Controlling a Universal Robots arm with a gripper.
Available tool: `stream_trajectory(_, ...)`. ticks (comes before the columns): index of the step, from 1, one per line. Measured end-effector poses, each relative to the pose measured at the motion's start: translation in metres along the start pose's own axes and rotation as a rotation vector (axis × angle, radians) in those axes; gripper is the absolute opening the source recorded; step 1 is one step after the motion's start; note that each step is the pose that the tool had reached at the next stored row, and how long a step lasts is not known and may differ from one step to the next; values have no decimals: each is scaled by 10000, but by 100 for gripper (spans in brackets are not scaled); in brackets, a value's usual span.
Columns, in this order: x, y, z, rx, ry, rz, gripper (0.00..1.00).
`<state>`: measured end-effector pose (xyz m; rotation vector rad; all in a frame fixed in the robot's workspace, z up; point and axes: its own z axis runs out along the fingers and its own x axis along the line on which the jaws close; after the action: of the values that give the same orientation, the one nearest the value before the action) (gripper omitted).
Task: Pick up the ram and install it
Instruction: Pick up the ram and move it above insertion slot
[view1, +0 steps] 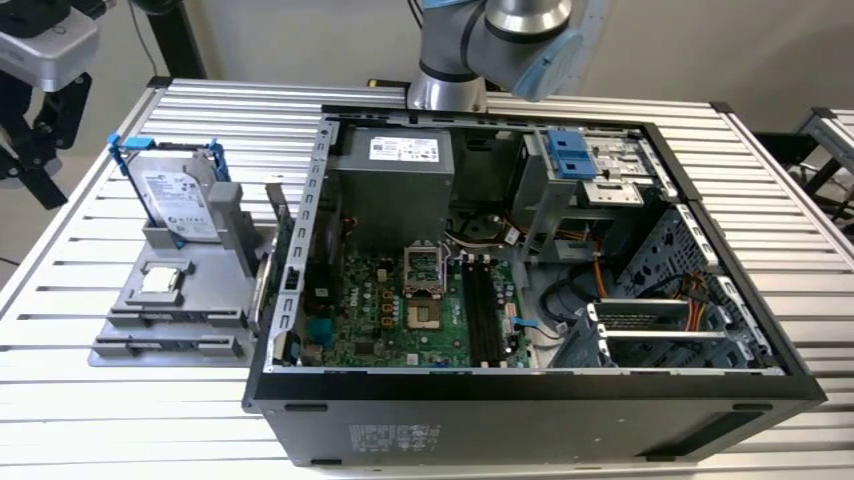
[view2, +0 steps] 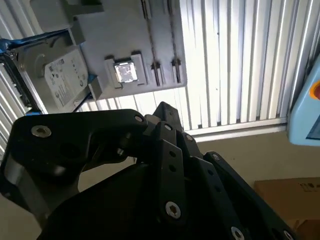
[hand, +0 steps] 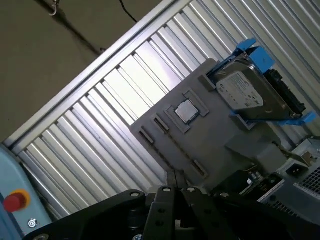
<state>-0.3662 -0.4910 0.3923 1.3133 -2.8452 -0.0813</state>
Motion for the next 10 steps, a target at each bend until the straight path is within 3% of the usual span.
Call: stream_trajectory(10,0,0,1,52,105,-1818,0)
